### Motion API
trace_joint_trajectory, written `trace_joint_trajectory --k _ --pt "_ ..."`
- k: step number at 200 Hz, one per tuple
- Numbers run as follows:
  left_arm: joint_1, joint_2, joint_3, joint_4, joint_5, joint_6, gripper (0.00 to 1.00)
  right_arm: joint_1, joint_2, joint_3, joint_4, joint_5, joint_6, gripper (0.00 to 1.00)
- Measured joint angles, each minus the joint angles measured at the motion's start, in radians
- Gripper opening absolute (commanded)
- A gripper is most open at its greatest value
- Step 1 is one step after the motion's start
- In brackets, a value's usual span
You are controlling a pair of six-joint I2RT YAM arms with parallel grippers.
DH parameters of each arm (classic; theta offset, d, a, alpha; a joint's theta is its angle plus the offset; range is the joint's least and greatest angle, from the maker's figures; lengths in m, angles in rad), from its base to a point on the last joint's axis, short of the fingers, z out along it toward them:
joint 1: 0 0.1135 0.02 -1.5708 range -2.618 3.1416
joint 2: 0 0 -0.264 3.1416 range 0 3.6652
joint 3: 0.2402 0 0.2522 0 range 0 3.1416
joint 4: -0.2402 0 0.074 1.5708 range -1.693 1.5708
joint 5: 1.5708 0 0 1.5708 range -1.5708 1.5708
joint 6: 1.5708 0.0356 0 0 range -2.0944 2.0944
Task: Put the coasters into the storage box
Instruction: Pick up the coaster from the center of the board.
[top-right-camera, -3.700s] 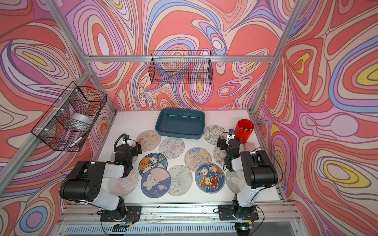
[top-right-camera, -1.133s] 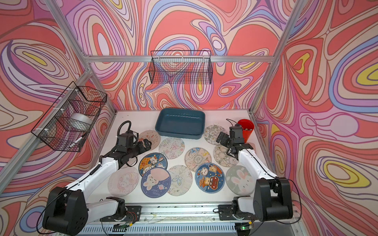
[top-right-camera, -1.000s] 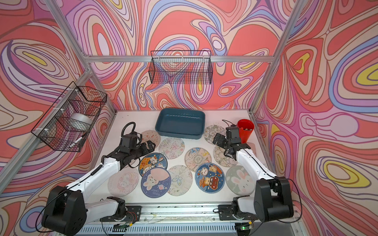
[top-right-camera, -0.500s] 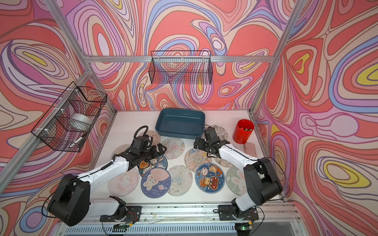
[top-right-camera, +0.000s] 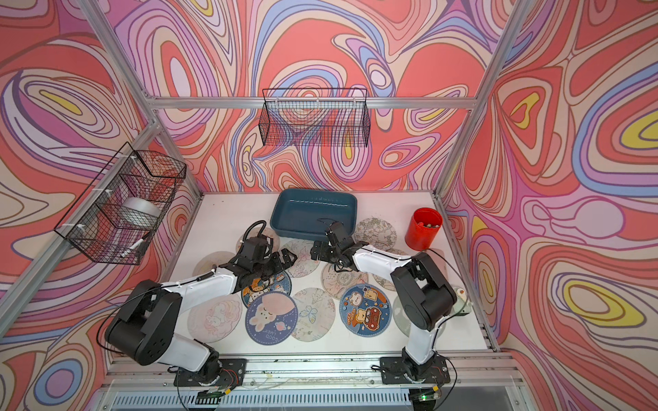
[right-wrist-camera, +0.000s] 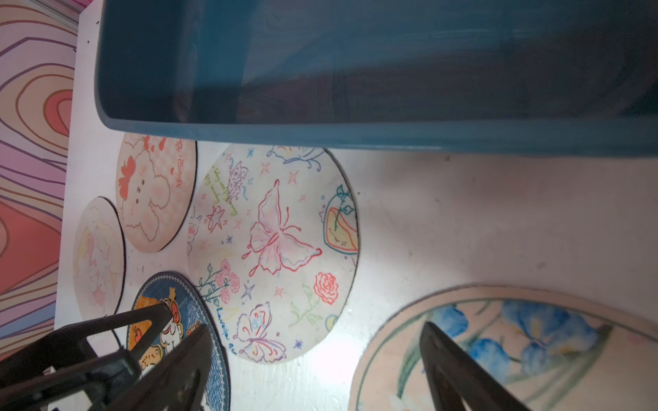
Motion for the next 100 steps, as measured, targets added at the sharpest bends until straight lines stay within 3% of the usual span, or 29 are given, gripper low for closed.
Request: trace_joint_trajectory --k 100 --pt "-0.011 0.099 0.026 0.062 0.002 -0.006 0.97 0.01 0.156 0.102 -0.001 -0.016 0.008 0.85"
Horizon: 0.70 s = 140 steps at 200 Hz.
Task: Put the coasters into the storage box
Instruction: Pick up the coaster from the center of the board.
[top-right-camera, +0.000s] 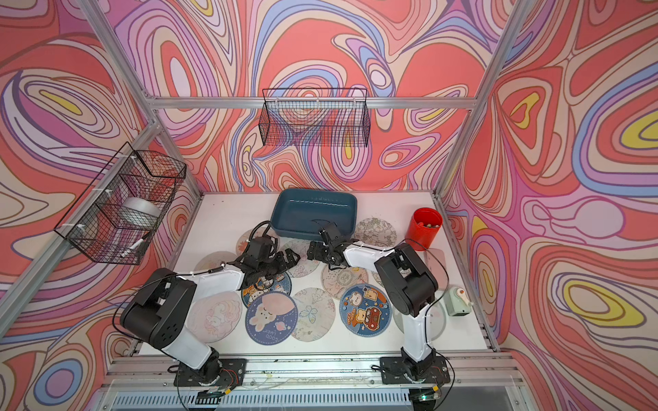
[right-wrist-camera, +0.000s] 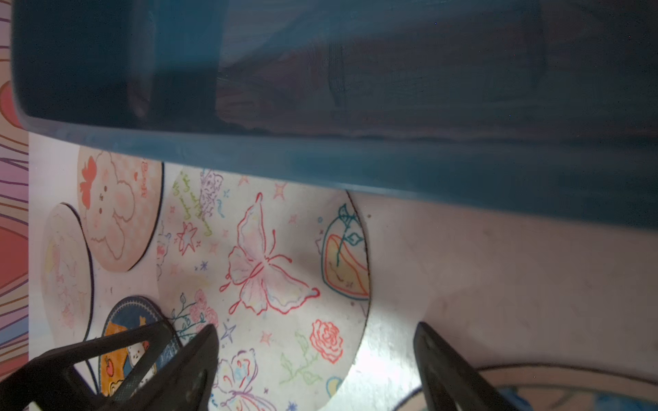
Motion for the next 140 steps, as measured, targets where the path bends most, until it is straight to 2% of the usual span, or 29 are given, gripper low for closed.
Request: trace_joint_trajectory --k 109,140 --pt "0.0 0.023 -0.001 0.042 0.0 -0.001 0.97 0.033 0.039 0.033 0.031 -0.048 -0.004 0.76" --pt "0.0 0.028 -0.002 0.05 -0.001 -0.005 0.97 0.036 0.05 0.035 0.054 -0.07 -0.002 0.64"
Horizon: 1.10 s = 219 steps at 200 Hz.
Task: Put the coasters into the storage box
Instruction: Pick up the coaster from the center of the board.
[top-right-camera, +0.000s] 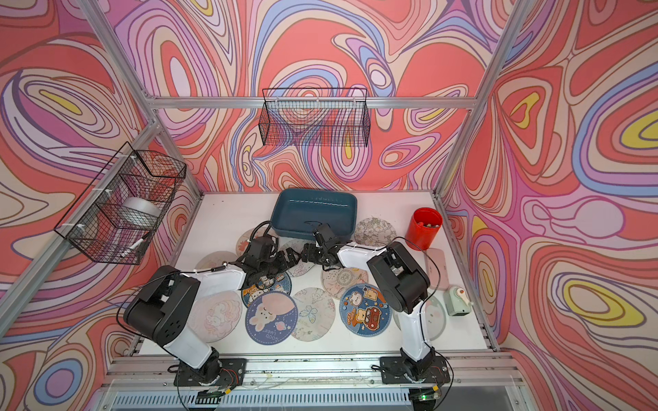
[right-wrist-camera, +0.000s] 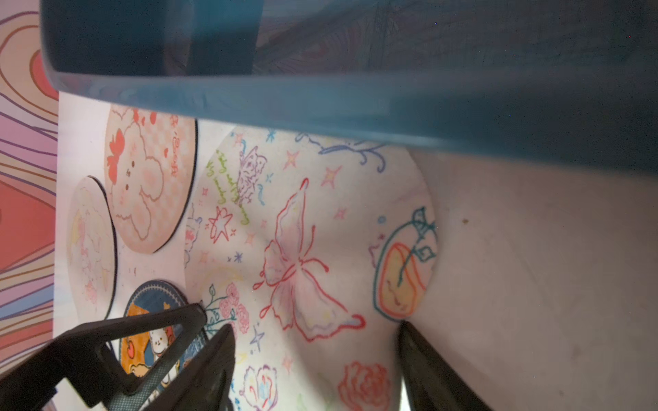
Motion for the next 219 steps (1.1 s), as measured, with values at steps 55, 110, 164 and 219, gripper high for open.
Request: trace_joint_trajectory --k 55,110,164,219 --pt "0.0 0.001 -0.001 0.007 0.0 -0.003 0.97 0.013 0.027 0.015 0.006 -0.04 0.008 0.18" --pt "0.0 0.001 0.003 -0.003 -0.002 0.009 0.97 0.018 0.023 0.022 -0.003 -0.042 -0.005 0.01" --pt "-0.003 -0.005 0.042 -0.093 -0.04 0.057 0.98 0.023 -0.062 0.026 -0.052 0.013 -0.039 0.0" --pt "-0.003 -0.063 0.057 -0.15 -0.071 0.103 1.0 0.021 -0.148 0.039 -0.111 0.056 -0.093 0.0"
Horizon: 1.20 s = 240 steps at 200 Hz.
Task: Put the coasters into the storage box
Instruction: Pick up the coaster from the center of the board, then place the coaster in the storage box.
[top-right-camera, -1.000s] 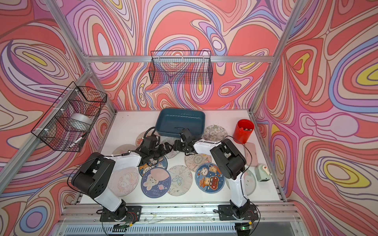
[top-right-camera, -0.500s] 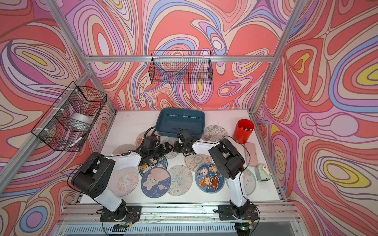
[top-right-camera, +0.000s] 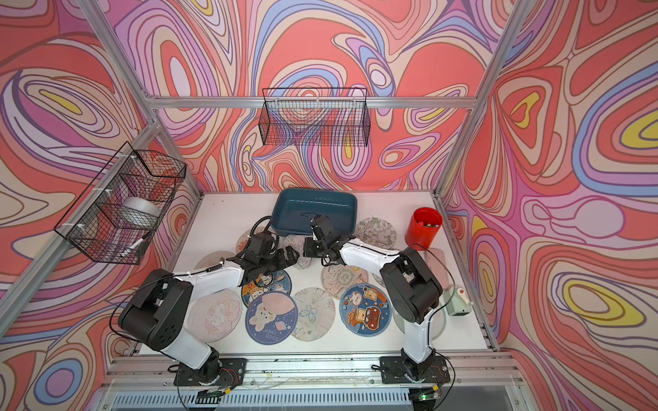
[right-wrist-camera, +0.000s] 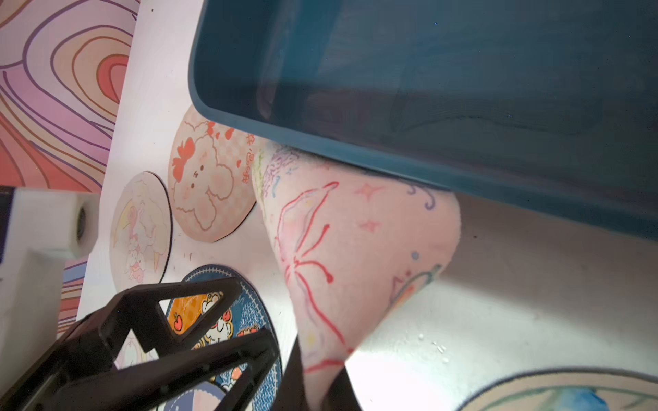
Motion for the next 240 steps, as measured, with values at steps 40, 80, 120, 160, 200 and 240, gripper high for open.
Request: trace_joint_trajectory --k 40,80,120,160,200,240 --pt "0.0 -0.108 -0.016 0.002 -0.007 0.037 1.0 0.0 -0.095 0.0 -0.051 0.034 -0.036 0.0" --pt "0.0 -0.206 -0.055 0.008 -0.025 0.035 1.0 0.0 -0.182 0.037 -0.081 0.119 -0.069 0.0" --pt "-0.002 -0.274 -0.132 0.024 -0.033 0.014 1.0 0.0 -0.132 0.166 -0.105 0.231 -0.117 0.0" --pt "-0.002 -0.311 -0.138 -0.01 -0.056 0.02 1.0 -0.005 0.042 0.338 -0.1 0.286 -0.159 0.0" --pt "-0.002 -0.328 -0.138 -0.051 -0.073 0.043 1.0 -0.032 0.23 0.524 -0.103 0.289 -0.167 0.0" --pt "-0.002 -0.345 -0.117 -0.101 -0.099 0.084 1.0 -0.093 0.381 0.66 -0.091 0.248 -0.137 0.0"
